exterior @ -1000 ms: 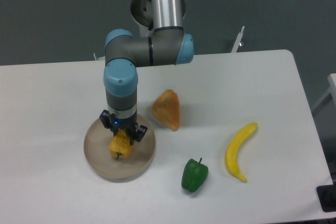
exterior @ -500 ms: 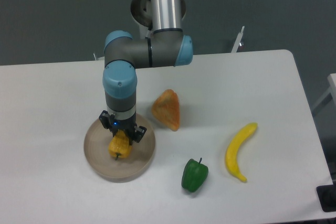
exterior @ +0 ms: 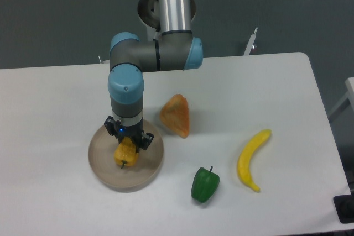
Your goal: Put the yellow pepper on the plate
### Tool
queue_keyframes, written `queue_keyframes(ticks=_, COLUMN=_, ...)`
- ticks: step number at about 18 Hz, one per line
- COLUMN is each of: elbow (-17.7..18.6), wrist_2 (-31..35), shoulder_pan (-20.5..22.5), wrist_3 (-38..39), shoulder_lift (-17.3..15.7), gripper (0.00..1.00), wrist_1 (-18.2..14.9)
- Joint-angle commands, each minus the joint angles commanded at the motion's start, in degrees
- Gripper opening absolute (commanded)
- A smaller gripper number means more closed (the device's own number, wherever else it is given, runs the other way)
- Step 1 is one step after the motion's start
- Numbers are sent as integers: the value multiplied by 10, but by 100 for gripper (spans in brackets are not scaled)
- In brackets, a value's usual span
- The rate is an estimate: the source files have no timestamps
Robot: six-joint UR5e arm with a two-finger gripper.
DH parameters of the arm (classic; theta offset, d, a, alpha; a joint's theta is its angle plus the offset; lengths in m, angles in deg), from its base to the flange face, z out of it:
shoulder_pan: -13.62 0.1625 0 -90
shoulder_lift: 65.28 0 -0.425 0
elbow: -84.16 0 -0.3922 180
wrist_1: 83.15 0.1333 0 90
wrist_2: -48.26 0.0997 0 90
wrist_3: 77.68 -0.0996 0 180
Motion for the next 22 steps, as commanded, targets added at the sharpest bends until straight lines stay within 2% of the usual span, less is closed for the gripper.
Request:
queue_keyframes(ticks=2, elbow=0, wrist_2=2, shoulder_pan=0, wrist_3=0, shoulder_lift=-1, gripper=43, wrist_1=-1)
queue_keyframes(ticks=3, elbow=1, wrist_2=3, shoulder_pan=0, wrist_3=0, shoulder_lift=-1, gripper=50, wrist_1=0)
queue_keyframes(ticks=4, elbow=-1, wrist_2=3, shoulder_pan=0, wrist_3=0, shoulder_lift=-1, gripper=63, wrist_1=0)
queue_keyframes(ticks=6, elbow=-3, wrist_2=1, shoulder_pan=0, wrist_3=2, shoulder_lift=-4, gripper=100, wrist_1=-1)
queue_keyframes(ticks=15, elbow=-16, wrist_2=-3, shoulder_pan=9, wrist_3=-6, shoulder_lift=-23, gripper=100, wrist_1=-1)
queue_keyframes(ticks=18, elbow=-28, wrist_2=3, shoulder_pan=31, wrist_3=-17, shoulder_lift=-36, gripper=100, wrist_1=-1)
queue_keyframes(ticks=22, elbow=-29, wrist_2=21, shoulder_pan=98, wrist_3=-68, shoulder_lift=-61, gripper=100, wrist_1=-3)
